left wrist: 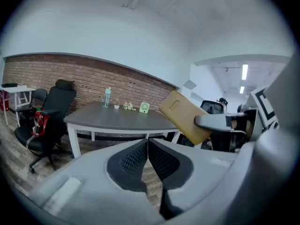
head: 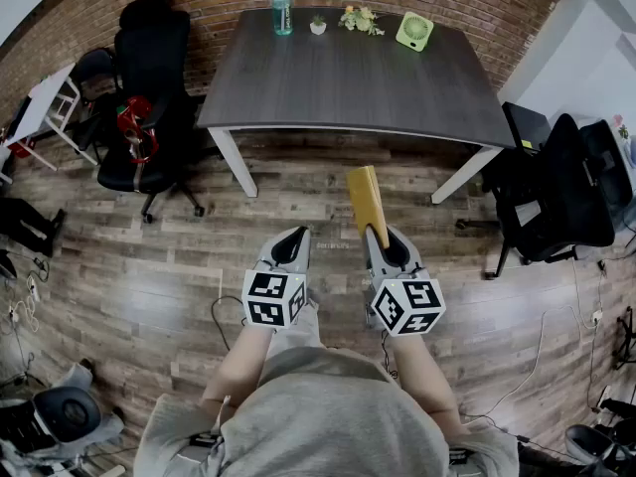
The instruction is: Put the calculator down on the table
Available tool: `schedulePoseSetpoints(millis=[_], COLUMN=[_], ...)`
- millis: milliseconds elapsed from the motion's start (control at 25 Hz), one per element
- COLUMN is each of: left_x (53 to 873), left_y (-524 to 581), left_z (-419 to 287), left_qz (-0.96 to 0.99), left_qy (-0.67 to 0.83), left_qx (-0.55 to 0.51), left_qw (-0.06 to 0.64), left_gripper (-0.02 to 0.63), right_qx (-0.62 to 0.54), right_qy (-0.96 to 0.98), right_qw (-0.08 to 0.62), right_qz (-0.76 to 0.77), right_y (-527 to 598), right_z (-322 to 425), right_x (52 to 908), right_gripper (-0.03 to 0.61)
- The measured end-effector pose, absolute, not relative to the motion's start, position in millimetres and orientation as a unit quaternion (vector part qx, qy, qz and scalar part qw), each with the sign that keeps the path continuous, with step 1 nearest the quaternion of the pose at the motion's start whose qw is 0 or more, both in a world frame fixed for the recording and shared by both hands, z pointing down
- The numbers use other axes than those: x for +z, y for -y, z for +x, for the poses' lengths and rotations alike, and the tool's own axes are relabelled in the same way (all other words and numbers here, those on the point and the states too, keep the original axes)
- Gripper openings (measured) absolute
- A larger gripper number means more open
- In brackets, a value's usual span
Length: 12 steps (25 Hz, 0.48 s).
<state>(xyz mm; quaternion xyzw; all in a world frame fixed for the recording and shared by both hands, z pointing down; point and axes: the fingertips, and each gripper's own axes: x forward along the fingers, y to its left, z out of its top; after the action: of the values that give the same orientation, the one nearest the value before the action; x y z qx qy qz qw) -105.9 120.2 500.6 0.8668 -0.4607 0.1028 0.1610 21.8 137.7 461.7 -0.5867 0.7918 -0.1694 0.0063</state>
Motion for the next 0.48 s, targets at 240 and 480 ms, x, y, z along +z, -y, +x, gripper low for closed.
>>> schedulePoseSetpoints(millis=[240, 480], left_x=[488.3, 476.8], left_y=[-207.8, -261.5], left_z=[-77.6, -83.5], left_qz=[0.872, 0.873], left_qy=[0.454, 0.457], left_qx=[0.109, 0.096], left_qw=[0.145, 0.141], left_gripper=[0.021, 0.021], right_qx=[-0.177, -0.170], right_qy=[-0.785, -0.789], right_qw=[-0.001, -0.001], right_qz=[-0.594, -0.591], right_y=[-228.7, -281.3], right_z=[52.2, 47.9], right_x=[463.8, 455.6], right_gripper=[0.083, 0.083])
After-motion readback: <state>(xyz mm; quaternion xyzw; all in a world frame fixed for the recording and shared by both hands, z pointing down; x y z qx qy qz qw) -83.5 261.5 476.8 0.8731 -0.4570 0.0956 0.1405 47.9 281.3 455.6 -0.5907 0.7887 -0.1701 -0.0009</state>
